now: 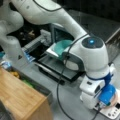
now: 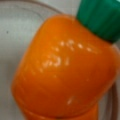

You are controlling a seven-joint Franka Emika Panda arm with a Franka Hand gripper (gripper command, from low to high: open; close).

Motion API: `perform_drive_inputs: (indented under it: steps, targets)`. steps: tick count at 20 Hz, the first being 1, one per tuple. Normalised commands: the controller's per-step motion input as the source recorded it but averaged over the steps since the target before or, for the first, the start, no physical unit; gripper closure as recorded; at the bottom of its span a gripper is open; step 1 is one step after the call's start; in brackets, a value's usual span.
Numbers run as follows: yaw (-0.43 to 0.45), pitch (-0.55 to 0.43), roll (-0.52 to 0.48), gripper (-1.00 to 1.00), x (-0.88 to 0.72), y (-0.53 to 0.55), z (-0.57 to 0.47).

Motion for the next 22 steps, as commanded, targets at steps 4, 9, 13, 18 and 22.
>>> perform_drive_inputs:
  steps: [4, 9, 13, 18, 22]
  targets:
    - [0.019, 0.051, -0.37, -1.0, 0.29, 0.1, -0.03]
    - [0.014, 0.055, -0.376, -1.0, 0.28, 0.14, -0.02]
    - [0.008, 0.072, -0.363, -1.0, 0.25, 0.17, 0.07]
    - [-0.005, 0.088, -0.344, -1.0, 0.21, 0.17, 0.11]
    - [-0.016, 0.121, -0.336, -1.0, 0.14, 0.16, 0.15]
